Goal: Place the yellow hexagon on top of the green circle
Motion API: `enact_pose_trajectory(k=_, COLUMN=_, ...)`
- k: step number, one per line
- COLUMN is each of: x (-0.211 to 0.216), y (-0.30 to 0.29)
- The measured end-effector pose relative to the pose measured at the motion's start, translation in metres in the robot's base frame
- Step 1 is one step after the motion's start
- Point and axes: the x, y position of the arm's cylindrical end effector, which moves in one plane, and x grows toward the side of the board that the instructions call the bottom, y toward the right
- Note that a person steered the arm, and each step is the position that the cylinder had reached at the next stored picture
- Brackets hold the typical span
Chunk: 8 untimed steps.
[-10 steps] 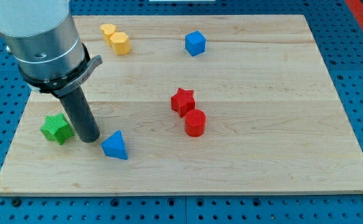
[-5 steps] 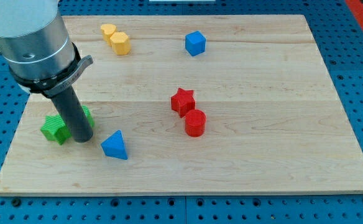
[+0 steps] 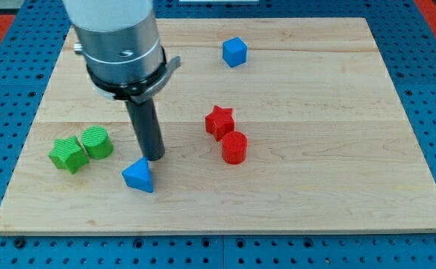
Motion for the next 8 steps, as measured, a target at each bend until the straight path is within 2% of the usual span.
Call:
enact_pose_trajectory(k=3, x=0.02, y=0.071)
enact_pose_trajectory(k=5, x=-0.006, y=0.103)
enact_pose_trajectory(k=6, x=-0.001, y=0.161)
enact_pose_trajectory(k=7, x=-0.061, y=0.195)
enact_pose_trajectory(k=8, x=-0.136, y=0.195)
